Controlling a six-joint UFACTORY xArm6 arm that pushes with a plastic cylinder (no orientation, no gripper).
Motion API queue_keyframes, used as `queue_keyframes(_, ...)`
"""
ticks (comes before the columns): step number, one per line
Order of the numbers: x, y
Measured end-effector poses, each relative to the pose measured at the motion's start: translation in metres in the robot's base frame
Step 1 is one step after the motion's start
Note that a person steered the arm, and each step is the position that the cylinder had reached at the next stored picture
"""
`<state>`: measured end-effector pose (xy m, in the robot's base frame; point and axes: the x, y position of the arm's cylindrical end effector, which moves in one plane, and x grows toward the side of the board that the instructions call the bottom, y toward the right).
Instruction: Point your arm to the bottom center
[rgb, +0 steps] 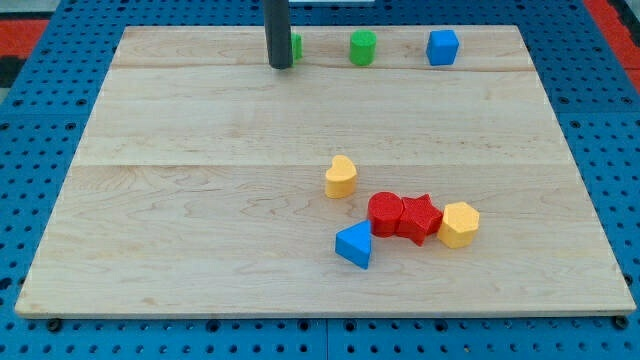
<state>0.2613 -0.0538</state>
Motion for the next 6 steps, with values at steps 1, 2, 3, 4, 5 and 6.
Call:
queue_keyframes(1, 0.039, 0.000)
queue_keyframes(2, 0.104, 0.013)
queue_keyframes(3, 0.169, 0.021)
queue_keyframes(4, 0.236, 0.022)
queue_keyframes(5, 0.304, 0.022)
queue_keyframes(6, 0.354, 0.037)
